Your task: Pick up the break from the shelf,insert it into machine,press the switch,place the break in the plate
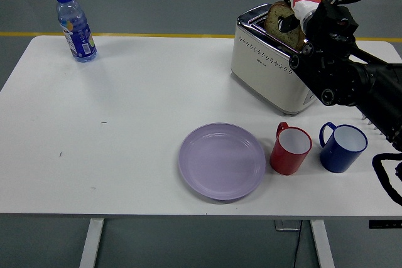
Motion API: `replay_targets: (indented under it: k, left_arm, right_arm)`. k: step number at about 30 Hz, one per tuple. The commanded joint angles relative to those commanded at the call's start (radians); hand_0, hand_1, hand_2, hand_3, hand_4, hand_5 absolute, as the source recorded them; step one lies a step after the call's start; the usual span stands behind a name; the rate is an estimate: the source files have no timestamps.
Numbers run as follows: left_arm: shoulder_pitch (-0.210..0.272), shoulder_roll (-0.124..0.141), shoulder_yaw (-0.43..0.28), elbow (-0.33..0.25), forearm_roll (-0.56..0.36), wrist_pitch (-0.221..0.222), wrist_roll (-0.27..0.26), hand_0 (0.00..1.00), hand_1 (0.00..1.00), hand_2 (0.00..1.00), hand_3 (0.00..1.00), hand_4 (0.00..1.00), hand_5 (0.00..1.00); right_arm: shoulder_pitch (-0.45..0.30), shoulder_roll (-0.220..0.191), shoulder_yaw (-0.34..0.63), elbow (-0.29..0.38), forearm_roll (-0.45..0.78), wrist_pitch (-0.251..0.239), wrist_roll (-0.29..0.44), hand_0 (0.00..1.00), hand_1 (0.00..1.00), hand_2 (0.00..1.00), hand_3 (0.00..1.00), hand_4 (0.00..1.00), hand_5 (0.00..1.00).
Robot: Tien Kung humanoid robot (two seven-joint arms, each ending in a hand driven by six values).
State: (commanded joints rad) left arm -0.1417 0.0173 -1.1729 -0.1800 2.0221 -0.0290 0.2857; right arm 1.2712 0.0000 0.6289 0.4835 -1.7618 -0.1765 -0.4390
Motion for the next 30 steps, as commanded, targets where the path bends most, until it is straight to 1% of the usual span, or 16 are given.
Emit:
replay_targets:
  k: [2, 5, 7, 9, 12, 13, 17, 18, 24, 25, 30]
  left_arm:
    - [0.003, 0.0, -0.002, 0.0, 0.002, 0.0, 0.0, 0.599, 0.437, 0.41, 0.542, 0.291, 0.916]
    - [0.01, 0.0, -0.006, 0.0, 0.007, -0.001, -0.001, 0.599, 0.437, 0.41, 0.542, 0.291, 0.916]
    - [0.012, -0.001, -0.008, 0.0, 0.009, -0.001, -0.001, 0.601, 0.437, 0.412, 0.541, 0.289, 0.914]
    - [0.017, -0.001, -0.012, 0.0, 0.016, -0.003, -0.001, 0.601, 0.437, 0.412, 0.541, 0.289, 0.914]
    - [0.02, -0.001, -0.013, 0.0, 0.018, -0.004, -0.001, 0.601, 0.437, 0.412, 0.541, 0.289, 0.914]
    - [0.022, 0.0, -0.016, 0.0, 0.021, -0.004, -0.001, 0.601, 0.442, 0.414, 0.541, 0.289, 0.914]
    - [0.026, -0.001, -0.014, 0.0, 0.018, -0.004, -0.002, 0.601, 0.442, 0.414, 0.541, 0.289, 0.914]
    - [0.029, -0.001, -0.014, 0.0, 0.017, -0.004, -0.002, 0.601, 0.442, 0.414, 0.541, 0.289, 0.914]
    - [0.032, -0.002, -0.013, 0.0, 0.014, -0.003, -0.003, 0.602, 0.443, 0.414, 0.543, 0.288, 0.914]
    - [0.033, -0.002, -0.012, 0.0, 0.013, -0.003, -0.004, 0.602, 0.443, 0.415, 0.541, 0.288, 0.914]
    - [0.034, -0.002, -0.012, 0.0, 0.011, -0.004, -0.003, 0.602, 0.443, 0.415, 0.541, 0.288, 0.914]
  right_arm:
    - [-0.003, -0.002, 0.009, 0.018, -0.01, -0.015, -0.003, 0.107, 0.25, 0.355, 0.497, 0.523, 0.008]
    - [-0.007, -0.024, 0.031, 0.057, -0.035, -0.032, -0.008, 0.107, 0.25, 0.355, 0.497, 0.523, 0.008]
    - [-0.007, -0.033, 0.039, 0.068, -0.045, -0.036, -0.009, 0.108, 0.246, 0.353, 0.496, 0.516, 0.002]
    - [-0.007, -0.059, 0.062, 0.111, -0.074, -0.049, -0.011, 0.108, 0.246, 0.353, 0.496, 0.516, 0.002]
    - [-0.006, -0.082, 0.082, 0.149, -0.1, -0.059, -0.014, 0.108, 0.246, 0.353, 0.496, 0.516, 0.002]
    - [-0.006, -0.097, 0.098, 0.175, -0.118, -0.067, -0.017, 0.11, 0.243, 0.349, 0.495, 0.517, 0.002]
    - [-0.008, -0.124, 0.133, 0.233, -0.139, -0.082, -0.02, 0.11, 0.243, 0.349, 0.495, 0.517, 0.002]
    - [-0.01, -0.135, 0.149, 0.259, -0.144, -0.092, -0.022, 0.11, 0.243, 0.349, 0.495, 0.517, 0.002]
    - [-0.028, -0.17, 0.197, 0.37, -0.1, -0.125, -0.028, 0.104, 0.238, 0.342, 0.491, 0.524, 0.002]
    - [-0.029, -0.172, 0.2, 0.379, -0.094, -0.127, -0.029, 0.09, 0.228, 0.335, 0.489, 0.521, 0.002]
    - [-0.049, -0.197, 0.219, 0.464, 0.04, -0.133, -0.04, 0.09, 0.228, 0.335, 0.489, 0.521, 0.002]
